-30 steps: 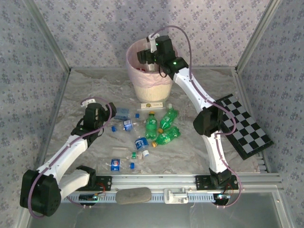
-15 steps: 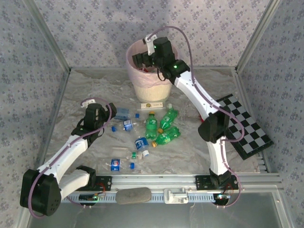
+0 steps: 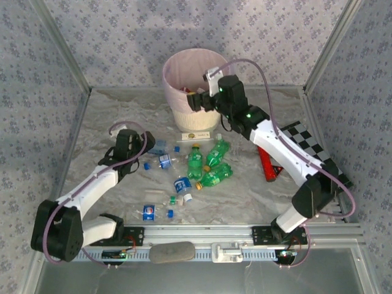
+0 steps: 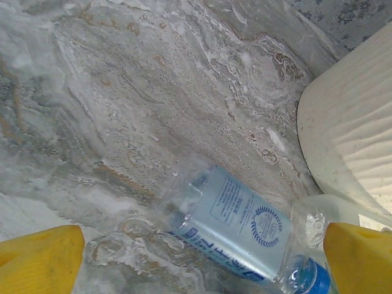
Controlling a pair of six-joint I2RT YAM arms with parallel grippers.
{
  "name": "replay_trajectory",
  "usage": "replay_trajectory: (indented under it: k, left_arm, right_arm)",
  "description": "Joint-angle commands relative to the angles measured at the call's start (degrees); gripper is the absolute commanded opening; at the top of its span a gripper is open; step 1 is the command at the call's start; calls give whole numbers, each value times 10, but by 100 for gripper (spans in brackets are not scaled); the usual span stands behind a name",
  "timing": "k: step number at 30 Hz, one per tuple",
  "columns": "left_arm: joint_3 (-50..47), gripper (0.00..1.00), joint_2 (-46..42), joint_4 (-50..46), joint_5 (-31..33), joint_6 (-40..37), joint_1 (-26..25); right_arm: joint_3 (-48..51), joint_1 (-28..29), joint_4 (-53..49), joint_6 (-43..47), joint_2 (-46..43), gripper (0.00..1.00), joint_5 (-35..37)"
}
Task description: Put the plastic bottles in the bin
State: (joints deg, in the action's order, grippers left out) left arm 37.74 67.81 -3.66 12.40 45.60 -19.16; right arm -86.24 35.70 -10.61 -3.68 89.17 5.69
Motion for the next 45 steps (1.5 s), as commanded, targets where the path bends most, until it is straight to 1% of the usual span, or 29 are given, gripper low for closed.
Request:
replay_trajectory:
  k: [1, 6, 8, 9, 11, 14, 18, 24, 35, 39, 42, 45]
  left_arm:
    - [35, 100, 31, -15, 12, 74, -17]
    - [75, 100, 95, -50, 54, 152, -53]
    - [96, 100, 120, -66, 63, 175, -63]
    - [108, 100, 134, -82, 71, 193, -66]
    - [137, 100, 162, -127, 84, 237, -68]
    - [171, 100, 199, -160, 80, 267, -69]
    - [187, 100, 225, -153, 70, 299, -69]
    - [210, 100, 249, -163, 85, 321, -69]
    - [238, 98, 303, -169, 84, 331, -69]
    - [245, 94, 329, -162, 83, 331, -66]
    - [250, 89, 351, -158, 67, 330, -61]
    - [254, 87, 371, -155, 50, 330, -56]
  right_arm:
    - [69, -4, 16, -38, -47, 99, 28]
    - [153, -12, -2, -75, -89, 99, 68]
    - [174, -18, 11, -88, -101, 99, 69]
    - [202, -22, 18, -94, -106, 99, 66]
    - [218, -27, 26, -105, -109, 99, 61]
    - [229, -33, 28, -112, -110, 99, 59]
    - [239, -35, 29, -113, -111, 99, 58]
    - [253, -39, 28, -113, -117, 99, 60]
    - [285, -55, 36, -122, -142, 99, 54]
    - [289, -59, 37, -126, -145, 99, 51]
    - [290, -61, 35, -127, -146, 99, 50]
    - [292, -63, 33, -128, -148, 99, 49]
